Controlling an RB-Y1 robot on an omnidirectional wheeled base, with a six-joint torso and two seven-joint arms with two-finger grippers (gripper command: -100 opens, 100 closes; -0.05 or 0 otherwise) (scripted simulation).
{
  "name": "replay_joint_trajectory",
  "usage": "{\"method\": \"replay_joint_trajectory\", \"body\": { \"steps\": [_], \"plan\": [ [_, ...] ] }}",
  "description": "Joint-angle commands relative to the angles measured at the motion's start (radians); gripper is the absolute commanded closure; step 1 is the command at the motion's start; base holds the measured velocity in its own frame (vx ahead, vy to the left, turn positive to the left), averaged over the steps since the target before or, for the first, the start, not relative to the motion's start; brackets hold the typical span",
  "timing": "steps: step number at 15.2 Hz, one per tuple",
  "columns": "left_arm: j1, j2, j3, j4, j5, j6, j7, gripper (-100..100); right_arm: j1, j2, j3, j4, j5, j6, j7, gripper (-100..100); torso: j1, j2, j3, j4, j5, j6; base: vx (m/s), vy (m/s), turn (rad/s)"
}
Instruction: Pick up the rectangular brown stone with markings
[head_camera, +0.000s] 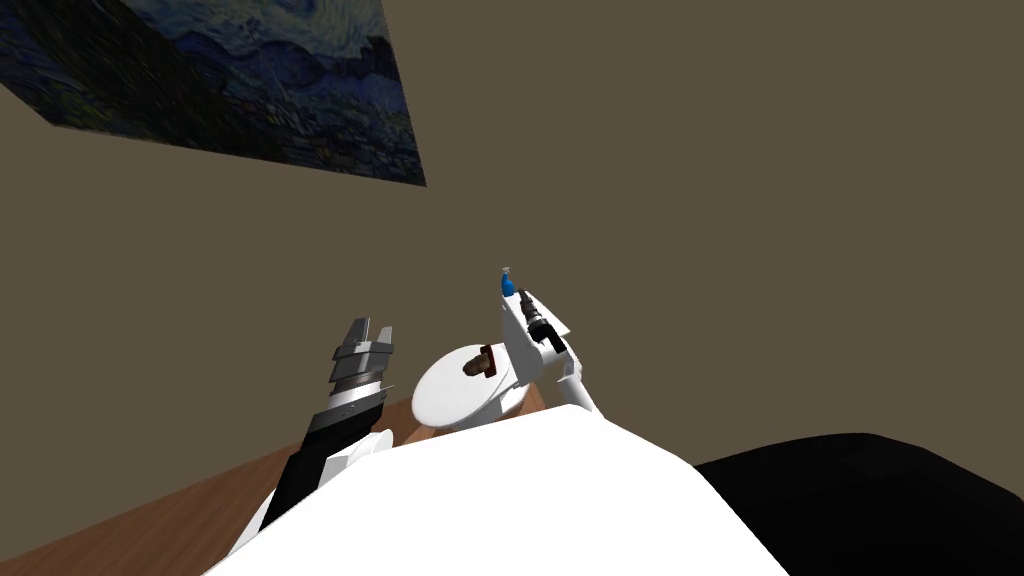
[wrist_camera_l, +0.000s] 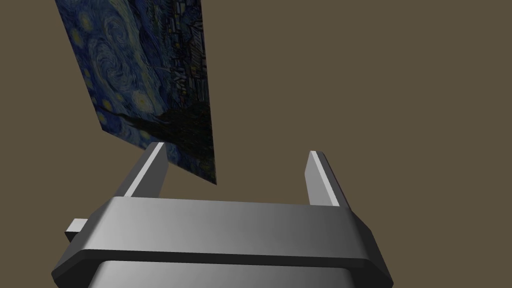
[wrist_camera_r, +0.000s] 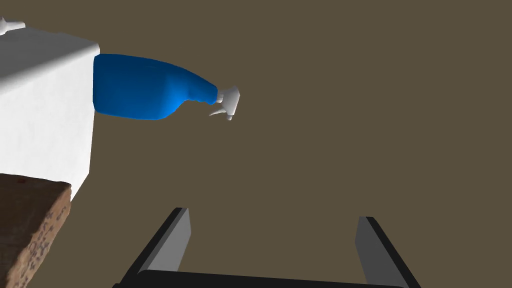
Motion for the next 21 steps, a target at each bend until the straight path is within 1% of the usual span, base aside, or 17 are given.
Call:
{"method": "replay_joint_trajectory", "body": {
  "steps": [1,3,4,5,7,8,9,11,12,13,15,16,17,18,19,20,21],
  "plan": [
    [0.0,0.0,0.0,0.0,0.0,0.0,0.0,0,-0.05,0.0,0.008,0.048,-0.004,0.05,0.034,-100,0.0,0.0,0.0,0.0,0.0,0.0,0.016,-0.041,0.028],
    [0.0,0.0,0.0,0.0,0.0,0.0,0.0,0,-0.055,0.0,0.008,0.048,-0.004,0.077,0.034,-100,0.0,0.0,0.0,0.0,0.0,0.0,0.01,-0.023,0.013],
    [0.0,0.0,0.0,0.0,0.0,0.0,0.0,0,-0.102,-0.004,0.019,0.099,-0.012,0.108,0.075,-100,0.001,0.0,0.0,0.0,0.0,0.0,0.012,-0.024,0.026],
    [0.0,0.0,0.0,0.0,0.0,0.0,0.0,0,-0.115,-0.004,0.019,0.099,-0.012,0.128,0.075,-100,0.001,0.0,0.0,0.0,0.0,0.0,0.012,-0.032,0.038],
    [0.0,0.0,0.0,0.0,0.0,0.0,0.0,0,-0.115,-0.004,0.019,0.099,-0.012,0.151,0.075,-100,0.0,0.0,0.0,0.0,0.0,0.0,0.005,-0.022,0.01],
    [0.0,0.0,0.0,0.0,0.0,0.0,0.0,0,-0.16,-0.008,0.03,0.15,-0.02,0.179,0.118,-100,0.001,0.001,0.0,0.0,0.0,0.0,0.005,-0.03,0.028],
    [0.0,0.0,0.0,0.0,0.0,0.0,0.0,0,-0.177,-0.008,0.03,0.152,-0.02,0.199,0.118,-100,0.001,0.001,0.0,0.0,0.0,0.0,0.01,-0.036,0.043],
    [0.0,0.0,0.0,0.0,0.0,0.0,0.0,0,-0.177,-0.008,0.03,0.152,-0.02,0.226,0.118,-100,0.001,0.0,0.0,0.0,0.0,0.0,0.011,-0.023,0.008],
    [0.0,0.0,0.0,0.0,0.0,0.0,0.0,0,-0.224,-0.012,0.041,0.203,-0.029,0.255,0.161,-100,0.001,0.001,0.0,0.0,0.0,0.0,0.012,-0.029,0.02],
    [0.0,0.0,0.0,0.0,0.0,0.0,0.0,0,-0.237,-0.012,0.041,0.205,-0.029,0.271,0.161,-100,0.001,0.0,0.0,0.0,0.0,0.0,0.013,-0.04,0.036],
    [0.0,0.0,0.0,0.0,0.0,0.0,0.0,0,-0.239,-0.012,0.041,0.205,-0.029,0.303,0.161,-100,0.0,0.0,0.0,0.0,0.0,0.0,0.007,-0.025,0.014],
    [0.0,0.0,0.0,0.0,0.0,0.0,0.0,0,-0.283,-0.016,0.052,0.249,-0.037,0.333,0.205,-100,0.001,0.001,0.0,0.0,0.0,0.0,0.007,-0.026,0.027],
    [0.0,0.0,0.0,0.0,0.0,0.0,0.0,0,-0.301,-0.016,0.052,0.258,-0.037,0.355,0.205,-100,0.001,0.001,0.0,0.0,0.0,0.0,0.008,-0.035,0.038],
    [0.0,0.0,0.0,0.0,0.0,0.0,0.0,0,-0.302,-0.016,0.052,0.258,-0.037,0.377,0.205,-100,0.0,0.0,0.0,0.0,0.0,0.0,0.01,-0.029,0.019],
    [0.0,0.0,0.0,0.0,0.0,0.0,0.0,0,-0.302,-0.016,0.052,0.258,-0.037,0.381,0.205,-100,0.0,0.0,0.0,0.0,0.0,0.0,0.009,-0.017,0.003],
    [0.0,0.0,0.0,0.0,0.0,0.0,0.0,0,-0.348,-0.02,0.064,0.306,-0.045,0.412,0.249,-100,0.001,0.001,0.0,0.0,0.0,0.0,0.01,-0.03,0.026],
    [0.0,0.0,0.0,0.0,0.0,0.0,0.0,0,-0.366,-0.02,0.064,0.312,-0.045,0.428,0.249,-100,0.001,0.0,0.0,0.0,0.0,0.0,0.008,-0.038,0.04]
  ]
}}
